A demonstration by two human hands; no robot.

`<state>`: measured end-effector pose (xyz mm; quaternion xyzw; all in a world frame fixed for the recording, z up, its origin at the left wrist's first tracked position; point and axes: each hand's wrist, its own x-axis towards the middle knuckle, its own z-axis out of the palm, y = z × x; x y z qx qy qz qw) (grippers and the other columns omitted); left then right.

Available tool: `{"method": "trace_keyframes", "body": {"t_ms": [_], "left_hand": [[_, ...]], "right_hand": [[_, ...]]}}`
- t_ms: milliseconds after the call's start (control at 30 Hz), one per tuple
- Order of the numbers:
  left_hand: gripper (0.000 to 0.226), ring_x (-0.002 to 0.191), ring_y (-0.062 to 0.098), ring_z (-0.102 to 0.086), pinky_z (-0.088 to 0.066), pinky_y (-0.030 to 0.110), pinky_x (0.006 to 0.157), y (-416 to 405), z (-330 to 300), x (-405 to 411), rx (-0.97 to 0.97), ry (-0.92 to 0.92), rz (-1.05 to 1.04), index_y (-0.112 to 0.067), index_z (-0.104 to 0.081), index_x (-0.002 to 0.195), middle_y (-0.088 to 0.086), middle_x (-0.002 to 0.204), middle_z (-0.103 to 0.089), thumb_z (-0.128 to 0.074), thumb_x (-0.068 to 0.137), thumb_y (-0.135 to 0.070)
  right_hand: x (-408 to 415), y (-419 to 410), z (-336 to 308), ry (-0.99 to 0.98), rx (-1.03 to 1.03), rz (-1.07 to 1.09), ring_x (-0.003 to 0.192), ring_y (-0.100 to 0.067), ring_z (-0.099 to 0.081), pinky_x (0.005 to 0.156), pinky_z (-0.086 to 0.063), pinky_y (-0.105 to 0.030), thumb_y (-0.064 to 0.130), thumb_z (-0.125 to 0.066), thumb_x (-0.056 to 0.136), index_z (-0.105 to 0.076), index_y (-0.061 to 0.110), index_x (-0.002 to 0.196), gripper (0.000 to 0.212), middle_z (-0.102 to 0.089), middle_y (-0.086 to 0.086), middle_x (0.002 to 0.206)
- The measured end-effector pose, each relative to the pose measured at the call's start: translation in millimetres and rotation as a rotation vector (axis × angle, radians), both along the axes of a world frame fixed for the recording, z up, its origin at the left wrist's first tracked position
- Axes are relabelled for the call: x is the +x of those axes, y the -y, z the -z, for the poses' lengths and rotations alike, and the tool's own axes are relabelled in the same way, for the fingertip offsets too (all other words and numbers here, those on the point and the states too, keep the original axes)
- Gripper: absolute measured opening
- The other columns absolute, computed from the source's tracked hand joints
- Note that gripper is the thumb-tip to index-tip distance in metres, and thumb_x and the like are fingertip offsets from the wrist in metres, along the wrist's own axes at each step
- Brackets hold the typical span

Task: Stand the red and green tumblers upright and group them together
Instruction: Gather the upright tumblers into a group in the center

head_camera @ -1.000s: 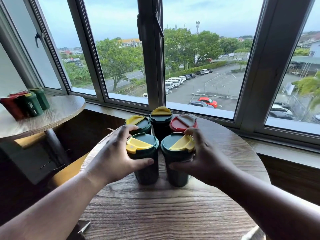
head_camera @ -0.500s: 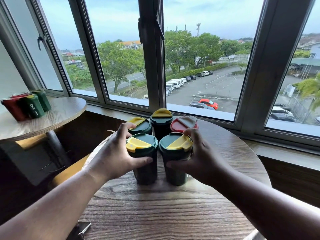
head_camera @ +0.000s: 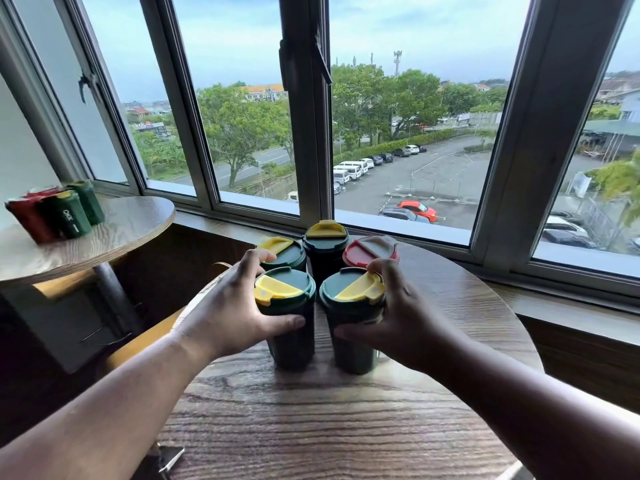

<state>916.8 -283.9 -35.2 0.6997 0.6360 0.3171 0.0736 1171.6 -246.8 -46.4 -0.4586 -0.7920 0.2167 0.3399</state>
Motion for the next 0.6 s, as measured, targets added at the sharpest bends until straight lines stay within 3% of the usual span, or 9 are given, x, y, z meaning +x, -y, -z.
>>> {"method": "trace_keyframes", "body": {"t_ms": [167,367,600], "left_hand": [[0.092,0.108,0.012,-0.055,-0.043,0.026,0.092,0.7,0.6,-0.4,0.024,0.006,0.008,-0.038,-0.038,0.131,-0.007,0.116,-0.053,-0.09,0.056,-0.053],[0.093,0.104,0.013,-0.058,-0.048,0.031,0.093,-1.7,0.8,-0.4,0.025,0.012,-0.003,-0.043,-0.036,0.129,-0.007,0.117,-0.054,-0.089,0.054,-0.056],[0.09,0.104,0.011,-0.056,-0.048,0.03,0.09,-1.7,0.9,-1.0,0.044,-0.002,0.012,-0.04,-0.039,0.128,-0.012,0.111,-0.052,-0.09,0.055,-0.054]], "right_hand": [[1.8,-2.0,1.0,0.006,-0.02,-0.008,0.1,-0.013,-0.055,0.086,-0.045,-0.029,0.056,-0.084,0.055,-0.038,0.025,0.131,0.094,-0.056,0.009,0.109],[2.2,-2.8,0.8,0.015,-0.041,-0.007,0.09,-0.007,-0.054,0.082,-0.047,-0.029,0.07,-0.07,0.045,-0.036,0.036,0.126,0.095,-0.051,0.019,0.097],[5.4,0.0,-1.1,0.054,-0.022,0.001,0.095,-0.011,-0.055,0.081,-0.043,-0.025,0.056,-0.084,0.058,-0.036,0.029,0.133,0.093,-0.055,0.009,0.106]]}}
